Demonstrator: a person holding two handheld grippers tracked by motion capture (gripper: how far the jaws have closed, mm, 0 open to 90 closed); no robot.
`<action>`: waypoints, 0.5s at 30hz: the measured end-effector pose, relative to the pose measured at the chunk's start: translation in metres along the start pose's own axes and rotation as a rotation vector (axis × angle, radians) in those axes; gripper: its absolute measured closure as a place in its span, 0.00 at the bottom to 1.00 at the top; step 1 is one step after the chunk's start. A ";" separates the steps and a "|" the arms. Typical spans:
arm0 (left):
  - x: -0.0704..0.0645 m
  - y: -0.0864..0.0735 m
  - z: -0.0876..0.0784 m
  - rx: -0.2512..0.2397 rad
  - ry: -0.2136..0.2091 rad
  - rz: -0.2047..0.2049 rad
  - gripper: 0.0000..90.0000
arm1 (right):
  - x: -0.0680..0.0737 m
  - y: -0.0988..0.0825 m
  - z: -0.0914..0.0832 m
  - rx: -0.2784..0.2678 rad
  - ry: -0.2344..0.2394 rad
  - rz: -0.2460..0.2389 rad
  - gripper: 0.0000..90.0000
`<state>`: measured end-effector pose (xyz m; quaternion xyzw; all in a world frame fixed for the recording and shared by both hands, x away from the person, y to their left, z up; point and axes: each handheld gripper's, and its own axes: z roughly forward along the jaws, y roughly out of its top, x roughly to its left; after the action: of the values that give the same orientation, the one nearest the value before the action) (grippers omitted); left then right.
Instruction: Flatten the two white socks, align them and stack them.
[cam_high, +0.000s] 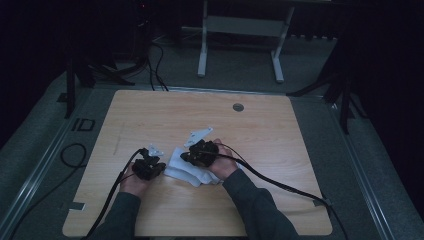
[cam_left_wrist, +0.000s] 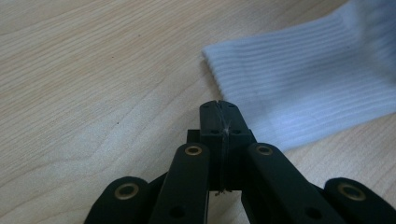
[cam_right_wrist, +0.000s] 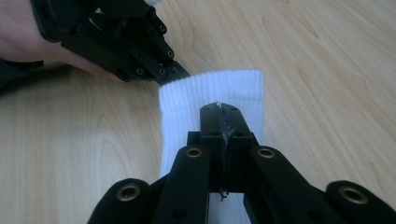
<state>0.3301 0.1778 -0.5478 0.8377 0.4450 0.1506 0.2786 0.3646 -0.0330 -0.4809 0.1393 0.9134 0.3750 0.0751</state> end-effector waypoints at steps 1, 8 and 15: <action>0.000 0.000 0.000 0.001 -0.001 0.000 1.00 | 0.000 -0.001 0.003 0.001 0.001 0.005 0.99; 0.000 0.000 0.000 0.000 -0.007 0.003 1.00 | 0.001 -0.009 0.026 0.002 0.028 0.004 0.99; -0.001 0.000 -0.001 0.003 -0.008 0.003 1.00 | 0.008 -0.005 0.041 0.019 0.018 -0.013 0.99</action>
<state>0.3292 0.1776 -0.5476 0.8394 0.4427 0.1471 0.2790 0.3659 -0.0065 -0.5137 0.1305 0.9185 0.3670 0.0681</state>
